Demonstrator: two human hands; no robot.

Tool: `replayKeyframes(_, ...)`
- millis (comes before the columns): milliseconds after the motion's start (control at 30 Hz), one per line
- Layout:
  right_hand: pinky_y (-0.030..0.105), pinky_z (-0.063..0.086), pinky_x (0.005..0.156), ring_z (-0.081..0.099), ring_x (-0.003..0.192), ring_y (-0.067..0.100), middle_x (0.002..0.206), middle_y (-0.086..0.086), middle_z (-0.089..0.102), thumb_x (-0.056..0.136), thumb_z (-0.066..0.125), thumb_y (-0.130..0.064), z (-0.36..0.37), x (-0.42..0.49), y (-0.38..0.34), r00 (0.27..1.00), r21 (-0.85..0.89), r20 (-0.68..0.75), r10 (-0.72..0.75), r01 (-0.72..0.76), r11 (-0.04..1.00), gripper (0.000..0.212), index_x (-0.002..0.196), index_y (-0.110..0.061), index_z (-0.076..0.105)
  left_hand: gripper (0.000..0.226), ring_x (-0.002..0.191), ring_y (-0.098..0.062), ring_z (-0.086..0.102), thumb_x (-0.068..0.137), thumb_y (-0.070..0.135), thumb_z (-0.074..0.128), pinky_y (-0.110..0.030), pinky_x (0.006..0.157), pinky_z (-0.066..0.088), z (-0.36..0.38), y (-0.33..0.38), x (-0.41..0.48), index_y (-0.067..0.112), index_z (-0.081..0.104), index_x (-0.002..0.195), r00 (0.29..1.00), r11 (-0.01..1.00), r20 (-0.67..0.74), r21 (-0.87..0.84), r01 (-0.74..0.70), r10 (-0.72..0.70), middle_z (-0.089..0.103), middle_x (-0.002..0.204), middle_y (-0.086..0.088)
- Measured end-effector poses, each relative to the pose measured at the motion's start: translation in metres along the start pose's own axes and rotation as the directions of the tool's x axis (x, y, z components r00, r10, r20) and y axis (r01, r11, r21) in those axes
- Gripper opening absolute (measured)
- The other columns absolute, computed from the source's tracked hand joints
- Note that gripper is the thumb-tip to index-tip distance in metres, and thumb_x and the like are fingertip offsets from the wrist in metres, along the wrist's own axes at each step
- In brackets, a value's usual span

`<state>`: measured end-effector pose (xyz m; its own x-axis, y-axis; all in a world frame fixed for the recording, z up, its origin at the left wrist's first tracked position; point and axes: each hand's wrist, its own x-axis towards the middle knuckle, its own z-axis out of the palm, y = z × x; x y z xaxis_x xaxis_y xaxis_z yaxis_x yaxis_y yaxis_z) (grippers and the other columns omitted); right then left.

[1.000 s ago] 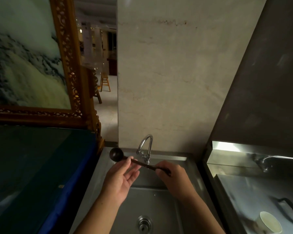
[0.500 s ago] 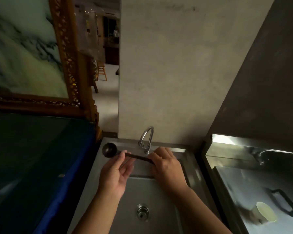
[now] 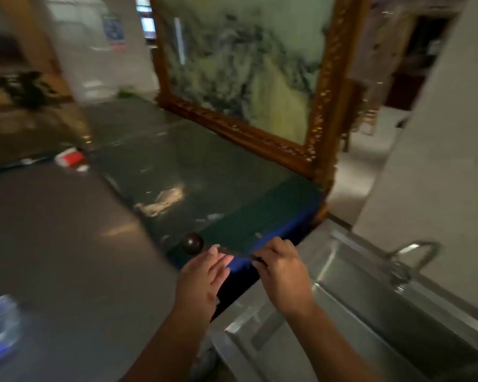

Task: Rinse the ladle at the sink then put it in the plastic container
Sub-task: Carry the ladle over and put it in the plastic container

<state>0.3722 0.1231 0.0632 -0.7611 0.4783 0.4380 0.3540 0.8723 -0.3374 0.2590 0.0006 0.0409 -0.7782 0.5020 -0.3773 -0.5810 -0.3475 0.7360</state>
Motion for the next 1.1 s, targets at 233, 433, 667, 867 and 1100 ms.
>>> replayKeyframes(233, 0.039, 0.053, 0.070, 0.058, 0.083, 0.029, 0.089, 0.006, 0.062, 0.080, 0.070, -0.020, 0.055, 0.024, -0.102, 0.933, 0.223, 0.103, -0.344, 0.316, 0.922, 0.011, 0.086, -0.012, 0.071, 0.007, 0.070, -0.016, 0.075, 0.094, 0.007, 0.057, -0.024, 0.057, 0.059, -0.091, 0.067, -0.052, 0.005, 0.063, 0.093, 0.937, 0.967, -0.293, -0.106, -0.232, 0.192, 0.075, 0.067, -0.006)
replayKeyframes(433, 0.038, 0.051, 0.072, 0.056, 0.088, 0.023, 0.092, 0.002, 0.061, 0.082, 0.066, -0.020, 0.086, 0.012, -0.210, 0.832, 0.356, 0.111, -0.544, 0.478, 0.803, 0.007, 0.087, -0.016, 0.068, 0.010, 0.079, -0.017, 0.076, 0.095, 0.009, 0.056, -0.031, 0.071, 0.051, -0.179, 0.113, -0.097, 0.010, 0.065, 0.099, 0.845, 0.919, -0.470, -0.155, -0.363, 0.254, 0.076, 0.091, -0.010)
replayKeyframes(667, 0.028, 0.047, 0.075, 0.053, 0.092, 0.016, 0.096, -0.002, 0.060, 0.087, 0.063, -0.027, 0.129, -0.005, -0.317, 0.751, 0.411, 0.135, -0.647, 0.551, 0.726, 0.013, 0.096, -0.022, 0.070, 0.012, 0.084, -0.018, 0.075, 0.094, 0.011, 0.057, -0.026, 0.059, 0.055, -0.277, 0.161, -0.128, 0.009, 0.068, 0.098, 0.796, 0.891, -0.553, -0.193, -0.411, 0.247, 0.078, 0.083, -0.006)
replayKeyframes(867, 0.032, 0.043, 0.069, 0.053, 0.080, 0.019, 0.082, 0.000, 0.059, 0.082, 0.066, -0.023, 0.165, -0.020, -0.407, 0.747, 0.433, 0.105, -0.657, 0.560, 0.706, 0.006, 0.080, -0.019, 0.069, 0.013, 0.079, -0.021, 0.076, 0.094, 0.009, 0.059, -0.027, 0.056, 0.060, -0.361, 0.211, -0.145, 0.006, 0.066, 0.103, 0.817, 0.878, -0.533, -0.257, -0.403, 0.219, 0.076, 0.093, -0.016)
replayKeyframes(1100, 0.031, 0.043, 0.069, 0.054, 0.079, 0.023, 0.083, 0.003, 0.058, 0.080, 0.071, -0.014, 0.196, -0.022, -0.465, 0.715, 0.415, 0.083, -0.695, 0.609, 0.676, 0.003, 0.080, -0.017, 0.069, 0.009, 0.071, -0.020, 0.076, 0.092, 0.007, 0.061, -0.025, 0.054, 0.060, -0.418, 0.241, -0.142, 0.003, 0.068, 0.096, 0.821, 0.865, -0.549, -0.325, -0.382, 0.156, 0.076, 0.077, -0.013)
